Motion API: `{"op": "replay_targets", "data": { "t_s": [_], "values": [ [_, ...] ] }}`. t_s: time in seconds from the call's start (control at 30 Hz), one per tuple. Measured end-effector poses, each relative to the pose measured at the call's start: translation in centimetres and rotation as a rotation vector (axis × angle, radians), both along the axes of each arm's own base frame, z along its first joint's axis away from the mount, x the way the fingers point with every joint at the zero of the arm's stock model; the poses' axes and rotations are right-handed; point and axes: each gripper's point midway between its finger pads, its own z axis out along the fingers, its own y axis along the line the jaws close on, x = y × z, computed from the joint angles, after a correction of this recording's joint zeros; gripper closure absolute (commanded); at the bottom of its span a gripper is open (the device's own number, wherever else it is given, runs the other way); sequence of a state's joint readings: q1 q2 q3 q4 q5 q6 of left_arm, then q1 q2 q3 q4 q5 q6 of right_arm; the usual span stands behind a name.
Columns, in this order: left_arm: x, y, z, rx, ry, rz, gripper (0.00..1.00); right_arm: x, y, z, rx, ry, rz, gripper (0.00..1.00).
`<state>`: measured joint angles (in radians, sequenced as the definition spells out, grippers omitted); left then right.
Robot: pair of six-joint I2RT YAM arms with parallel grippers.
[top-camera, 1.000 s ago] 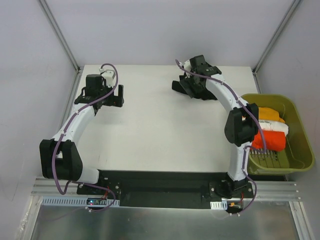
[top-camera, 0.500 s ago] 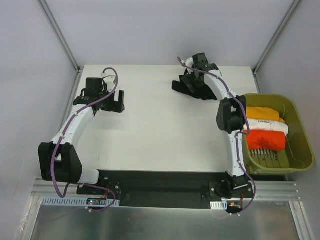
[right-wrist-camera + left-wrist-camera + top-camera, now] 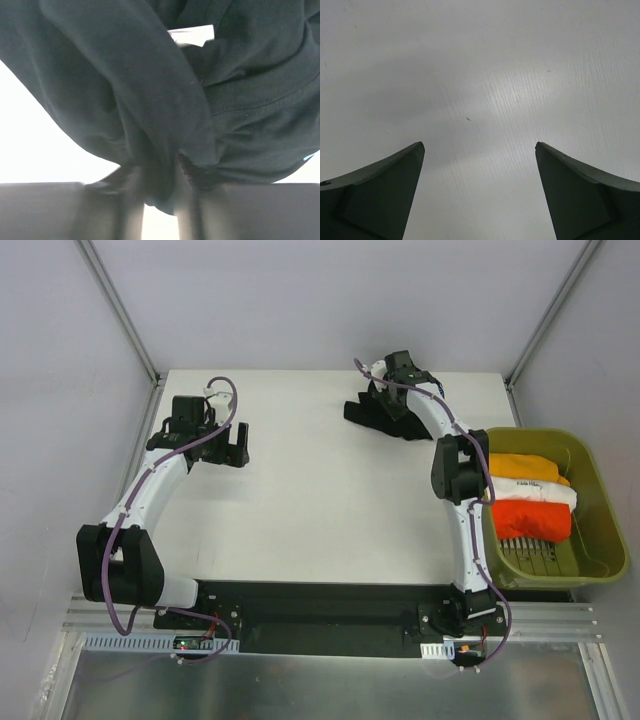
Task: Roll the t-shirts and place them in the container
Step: Pick up the T-shirt from the center of the board, then place the T-shirt at the center of the board.
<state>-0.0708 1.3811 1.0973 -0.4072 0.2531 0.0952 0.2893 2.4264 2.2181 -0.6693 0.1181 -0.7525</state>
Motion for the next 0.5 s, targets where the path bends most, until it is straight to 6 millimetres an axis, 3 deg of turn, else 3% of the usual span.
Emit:
{"op": "replay_targets", "data": {
  "t_s": [0.03, 0.17, 0.27, 0.4, 0.5],
  "values": [
    [0.0, 0.0, -0.1, 0.001, 0.001, -0.001, 0.07, 0.0, 0.0, 0.0, 0.003, 0.0, 0.0, 0.99],
    [0.3, 0.1, -0.2, 0.017, 0.002, -0.017, 0.06, -1.2, 0.4, 0.7, 0.021, 0.009, 0.017, 0.99],
    [0.5, 0.3, -0.1, 0.037, -0.001, -0.032, 0.05, -3.4, 1.7, 3.2, 0.059, 0.005, 0.052, 0.99],
    [0.6, 0.9, 0.3, 0.089, -0.01, -0.058, 0.05, -6.2, 4.5, 11.2, 0.183, -0.1, 0.106, 0.99],
    [0.9, 1.4, 1.0, 0.133, -0.033, -0.086, 0.06, -8.3, 6.1, 18.8, 0.299, -0.223, 0.137, 0.99]
  ]
}}
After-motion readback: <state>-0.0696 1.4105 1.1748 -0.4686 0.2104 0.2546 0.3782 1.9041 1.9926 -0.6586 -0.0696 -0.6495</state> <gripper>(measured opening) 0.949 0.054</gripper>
